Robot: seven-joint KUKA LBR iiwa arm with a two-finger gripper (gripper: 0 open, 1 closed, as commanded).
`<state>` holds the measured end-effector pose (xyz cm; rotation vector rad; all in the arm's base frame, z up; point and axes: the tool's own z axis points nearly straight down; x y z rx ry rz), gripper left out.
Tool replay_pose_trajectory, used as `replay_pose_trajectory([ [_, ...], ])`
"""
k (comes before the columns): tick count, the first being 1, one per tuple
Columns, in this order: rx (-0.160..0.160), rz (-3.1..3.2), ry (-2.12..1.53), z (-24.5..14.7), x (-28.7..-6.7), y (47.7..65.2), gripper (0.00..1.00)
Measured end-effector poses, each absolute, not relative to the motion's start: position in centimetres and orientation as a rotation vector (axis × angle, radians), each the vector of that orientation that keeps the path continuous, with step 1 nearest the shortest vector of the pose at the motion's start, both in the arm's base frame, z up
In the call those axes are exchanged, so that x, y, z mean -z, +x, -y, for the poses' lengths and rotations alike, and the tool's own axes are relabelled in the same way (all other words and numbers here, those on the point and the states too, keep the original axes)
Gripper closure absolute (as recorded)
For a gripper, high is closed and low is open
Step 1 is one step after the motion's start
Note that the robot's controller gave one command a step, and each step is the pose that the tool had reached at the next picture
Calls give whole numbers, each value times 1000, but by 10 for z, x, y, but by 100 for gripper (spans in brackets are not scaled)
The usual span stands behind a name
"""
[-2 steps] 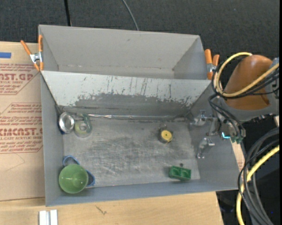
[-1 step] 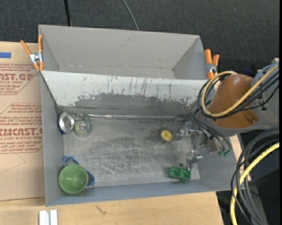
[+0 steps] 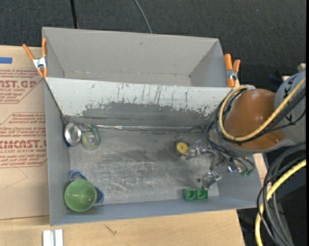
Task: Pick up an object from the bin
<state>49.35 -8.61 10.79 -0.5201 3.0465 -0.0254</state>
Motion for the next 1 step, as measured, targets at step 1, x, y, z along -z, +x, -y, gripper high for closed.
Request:
replay_pose_trajectory([
  [1, 31, -2990, -761, 89, -97, 499, 0],
])
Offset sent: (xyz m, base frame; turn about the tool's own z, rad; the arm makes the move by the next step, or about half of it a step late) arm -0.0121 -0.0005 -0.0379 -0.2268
